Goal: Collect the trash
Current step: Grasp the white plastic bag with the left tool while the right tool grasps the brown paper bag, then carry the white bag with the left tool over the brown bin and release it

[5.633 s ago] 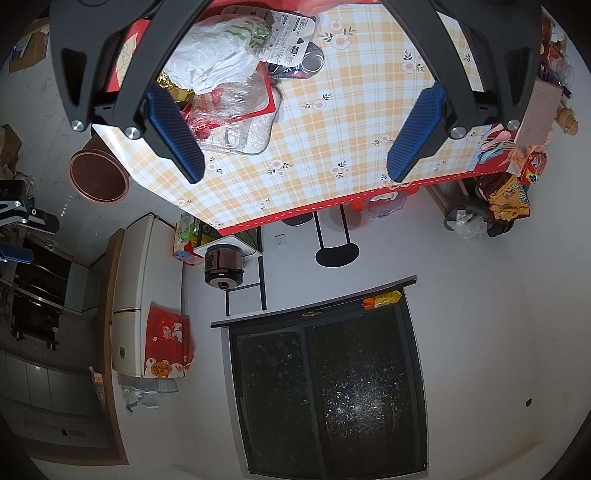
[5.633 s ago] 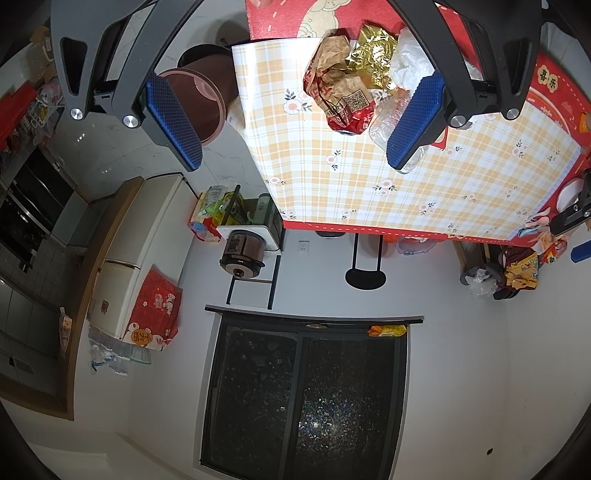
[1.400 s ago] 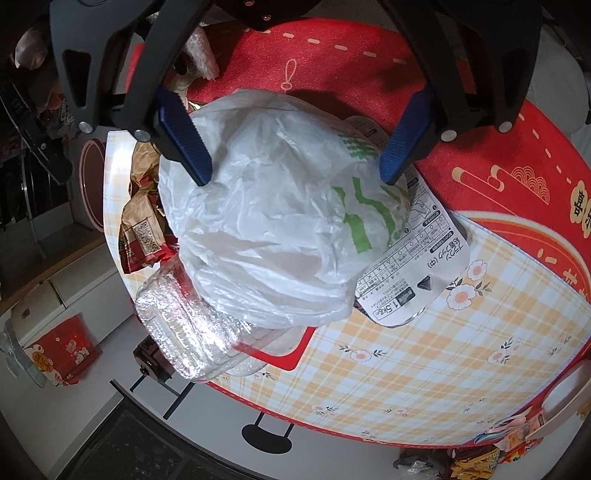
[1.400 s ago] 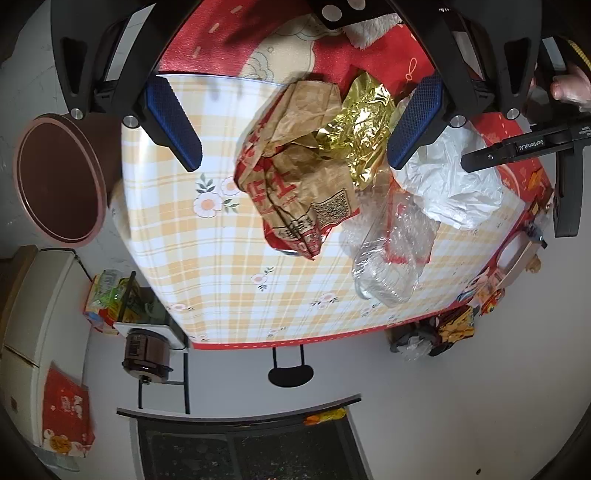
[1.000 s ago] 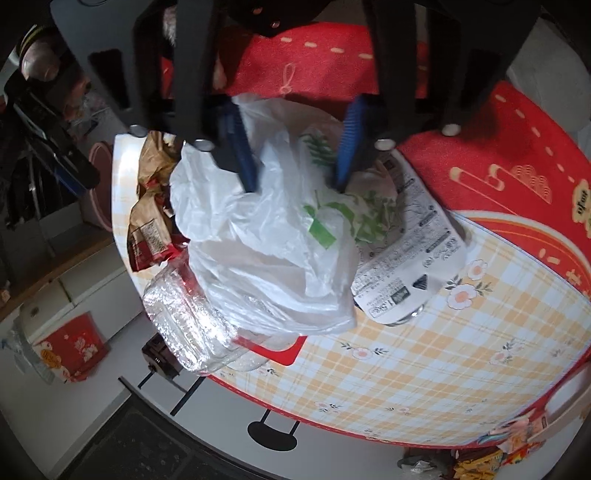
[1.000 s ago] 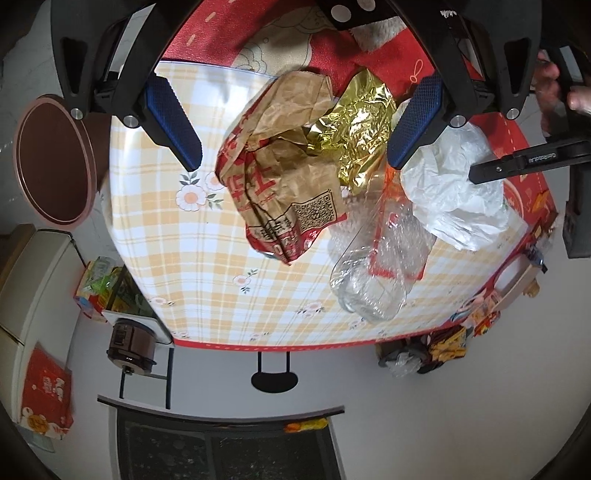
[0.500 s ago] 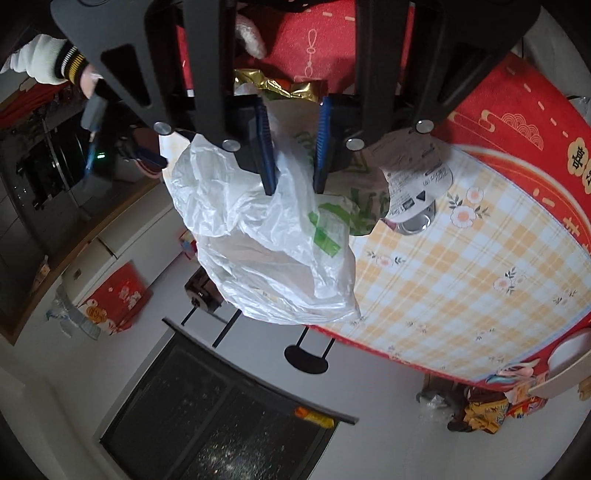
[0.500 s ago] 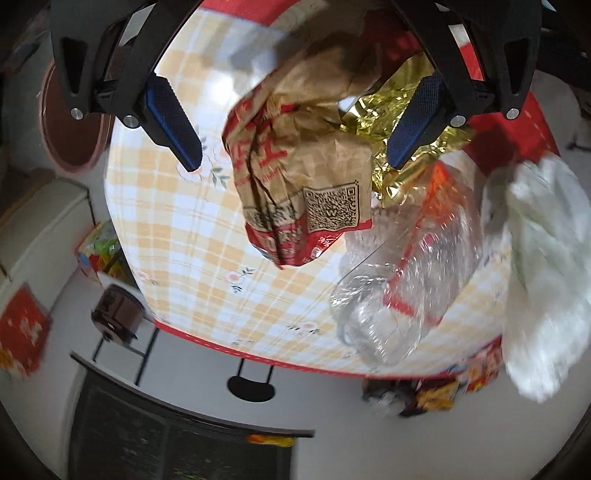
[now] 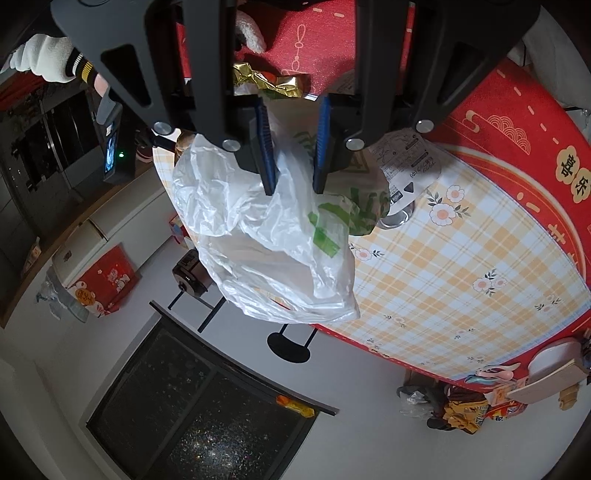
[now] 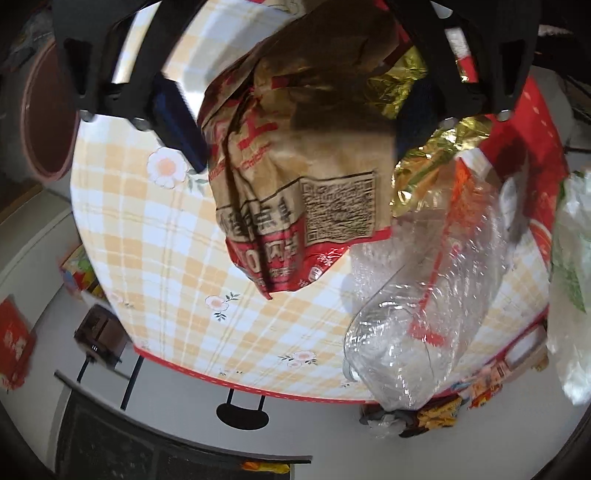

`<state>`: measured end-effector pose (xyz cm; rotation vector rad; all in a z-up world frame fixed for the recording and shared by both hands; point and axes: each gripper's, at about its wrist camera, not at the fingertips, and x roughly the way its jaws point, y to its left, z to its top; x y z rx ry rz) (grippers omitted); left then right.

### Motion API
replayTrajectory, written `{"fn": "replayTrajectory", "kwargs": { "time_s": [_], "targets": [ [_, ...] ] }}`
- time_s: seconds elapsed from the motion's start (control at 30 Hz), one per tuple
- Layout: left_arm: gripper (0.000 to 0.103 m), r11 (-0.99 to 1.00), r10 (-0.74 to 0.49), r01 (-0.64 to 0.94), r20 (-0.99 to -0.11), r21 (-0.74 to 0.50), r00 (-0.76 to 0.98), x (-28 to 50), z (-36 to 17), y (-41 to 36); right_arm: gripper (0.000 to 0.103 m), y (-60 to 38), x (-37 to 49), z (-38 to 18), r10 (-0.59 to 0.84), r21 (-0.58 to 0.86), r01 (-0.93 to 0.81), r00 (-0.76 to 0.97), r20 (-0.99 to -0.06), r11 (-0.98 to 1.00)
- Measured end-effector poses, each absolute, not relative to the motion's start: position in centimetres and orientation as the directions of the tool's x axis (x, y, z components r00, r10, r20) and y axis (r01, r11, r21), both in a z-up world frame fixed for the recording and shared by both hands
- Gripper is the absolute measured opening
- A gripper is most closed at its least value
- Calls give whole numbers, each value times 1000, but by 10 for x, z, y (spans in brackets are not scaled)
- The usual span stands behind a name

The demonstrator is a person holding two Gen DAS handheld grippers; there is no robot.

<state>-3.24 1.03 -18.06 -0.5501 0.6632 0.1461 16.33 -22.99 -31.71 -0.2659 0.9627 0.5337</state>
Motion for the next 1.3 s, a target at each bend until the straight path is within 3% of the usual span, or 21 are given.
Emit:
{"fn": "replayTrajectory", "kwargs": {
  "time_s": [0.1, 0.5, 1.3],
  "targets": [
    [24, 848, -31, -302, -610, -436, 792, -34, -178, 12, 76, -238, 160, -306, 360, 70, -531, 465, -809, 844],
    [24, 877, -62, -238, -590, -417, 805, -33, -173, 1, 74, -259, 129, -265, 436, 141, -502, 538, -721, 853],
    [24, 934, -298, 113, -566, -339, 768, -4, -156, 19, 74, -267, 66, -221, 289, 210, -200, 708, -644, 957]
  ]
}}
